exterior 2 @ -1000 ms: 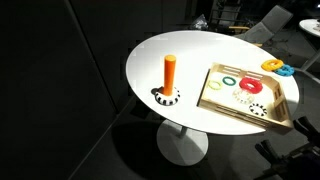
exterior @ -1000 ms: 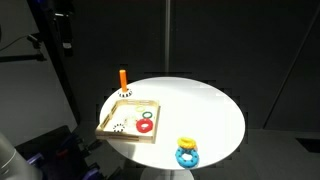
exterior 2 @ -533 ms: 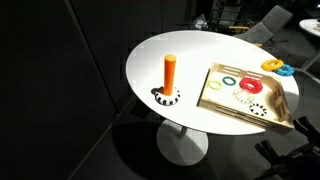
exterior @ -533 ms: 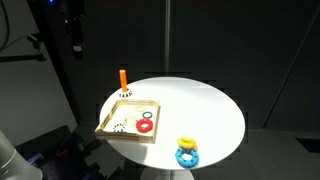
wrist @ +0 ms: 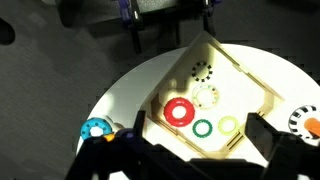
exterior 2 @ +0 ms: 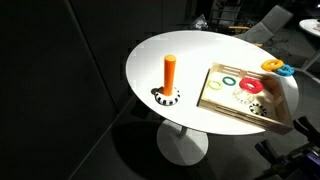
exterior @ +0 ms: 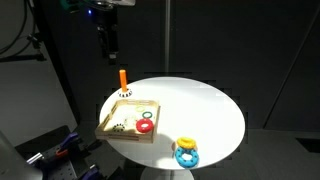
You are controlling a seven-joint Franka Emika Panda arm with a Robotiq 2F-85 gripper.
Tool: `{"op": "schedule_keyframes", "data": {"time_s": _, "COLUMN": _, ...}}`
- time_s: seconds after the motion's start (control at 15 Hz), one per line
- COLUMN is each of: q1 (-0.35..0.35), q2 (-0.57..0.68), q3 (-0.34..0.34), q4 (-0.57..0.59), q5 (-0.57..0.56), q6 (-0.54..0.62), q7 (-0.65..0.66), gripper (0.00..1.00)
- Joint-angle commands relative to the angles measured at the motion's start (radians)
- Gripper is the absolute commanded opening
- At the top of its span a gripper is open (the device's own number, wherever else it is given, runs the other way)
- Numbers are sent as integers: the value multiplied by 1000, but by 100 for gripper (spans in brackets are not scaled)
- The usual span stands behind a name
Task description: Put the orange ring on the tray
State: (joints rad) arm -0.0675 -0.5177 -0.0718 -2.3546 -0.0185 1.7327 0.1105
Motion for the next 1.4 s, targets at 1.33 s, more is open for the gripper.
{"op": "schedule_keyframes", "data": {"time_s": 1.33, "q1": -105, "q2": 368, "q3": -64, "q4": 88, "q5": -85, "q6": 269, "q7": 67, "gripper": 100}}
